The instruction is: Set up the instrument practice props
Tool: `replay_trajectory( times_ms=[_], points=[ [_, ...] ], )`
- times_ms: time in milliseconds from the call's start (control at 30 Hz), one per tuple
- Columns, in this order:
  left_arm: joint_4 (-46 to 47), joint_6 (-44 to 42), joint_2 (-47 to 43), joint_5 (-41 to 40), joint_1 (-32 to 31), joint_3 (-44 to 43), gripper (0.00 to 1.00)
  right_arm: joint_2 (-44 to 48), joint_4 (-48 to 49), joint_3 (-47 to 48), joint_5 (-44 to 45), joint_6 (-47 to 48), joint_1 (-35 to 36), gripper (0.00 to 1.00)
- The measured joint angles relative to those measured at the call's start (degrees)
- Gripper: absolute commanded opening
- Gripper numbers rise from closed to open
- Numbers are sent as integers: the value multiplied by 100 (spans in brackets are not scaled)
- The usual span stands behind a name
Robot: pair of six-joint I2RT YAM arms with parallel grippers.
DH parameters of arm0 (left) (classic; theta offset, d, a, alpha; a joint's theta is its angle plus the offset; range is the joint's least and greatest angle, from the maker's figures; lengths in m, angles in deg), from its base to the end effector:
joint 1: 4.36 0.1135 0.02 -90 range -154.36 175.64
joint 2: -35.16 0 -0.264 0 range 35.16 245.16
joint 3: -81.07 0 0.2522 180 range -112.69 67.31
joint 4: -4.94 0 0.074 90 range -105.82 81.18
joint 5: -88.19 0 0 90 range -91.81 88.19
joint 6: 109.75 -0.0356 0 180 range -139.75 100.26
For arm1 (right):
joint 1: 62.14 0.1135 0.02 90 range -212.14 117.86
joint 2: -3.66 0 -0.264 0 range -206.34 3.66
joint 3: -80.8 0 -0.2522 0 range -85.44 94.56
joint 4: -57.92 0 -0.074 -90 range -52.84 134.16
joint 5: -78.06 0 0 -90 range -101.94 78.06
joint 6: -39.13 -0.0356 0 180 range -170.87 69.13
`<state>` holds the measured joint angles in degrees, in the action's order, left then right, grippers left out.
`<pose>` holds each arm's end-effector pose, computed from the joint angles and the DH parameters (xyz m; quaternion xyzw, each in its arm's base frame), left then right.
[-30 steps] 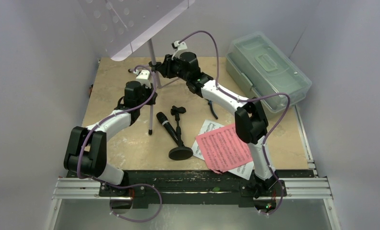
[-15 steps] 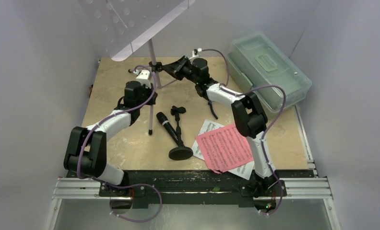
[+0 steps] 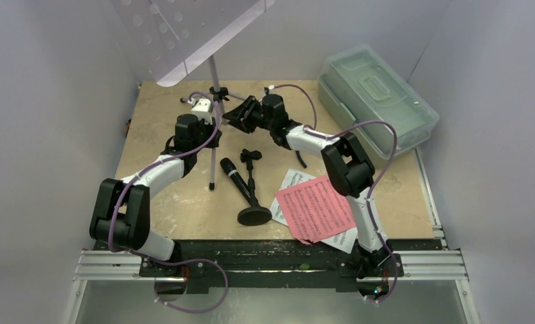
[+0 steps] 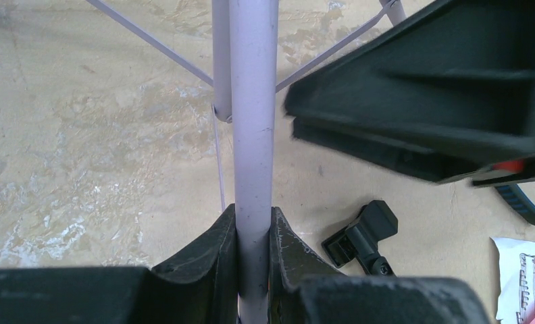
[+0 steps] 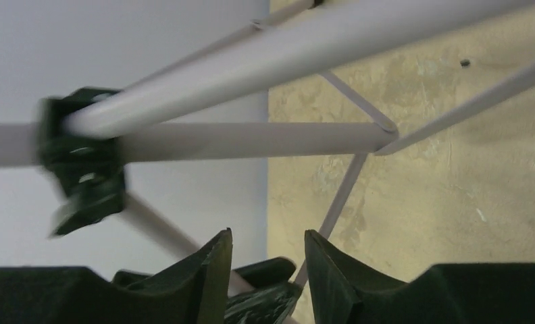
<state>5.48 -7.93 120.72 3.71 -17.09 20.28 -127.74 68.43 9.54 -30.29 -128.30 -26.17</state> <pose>0.3195 -0.0757 0.2261 0.0328 0.8386 -0.1548 0.5213 0.4245 0.3220 0.1917 0.1782 0.7538 0.5865 0.2369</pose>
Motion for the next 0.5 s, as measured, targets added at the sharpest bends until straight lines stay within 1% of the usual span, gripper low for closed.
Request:
replay_trajectory(
  times_ms=[133, 267, 333, 500],
  points=[
    [0, 2, 0, 2, 2, 0, 0, 682, -498, -11, 190, 1419, -2, 65],
    [0, 2, 0, 2, 2, 0, 0, 1259, -649, 72, 372, 2785, 2, 76],
    [0, 2, 0, 2, 2, 0, 0, 1360, -675, 186, 391, 3244, 4, 78],
    [0, 2, 0, 0, 2, 0, 0, 1235, -944, 662, 391, 4065, 11, 77]
  ],
)
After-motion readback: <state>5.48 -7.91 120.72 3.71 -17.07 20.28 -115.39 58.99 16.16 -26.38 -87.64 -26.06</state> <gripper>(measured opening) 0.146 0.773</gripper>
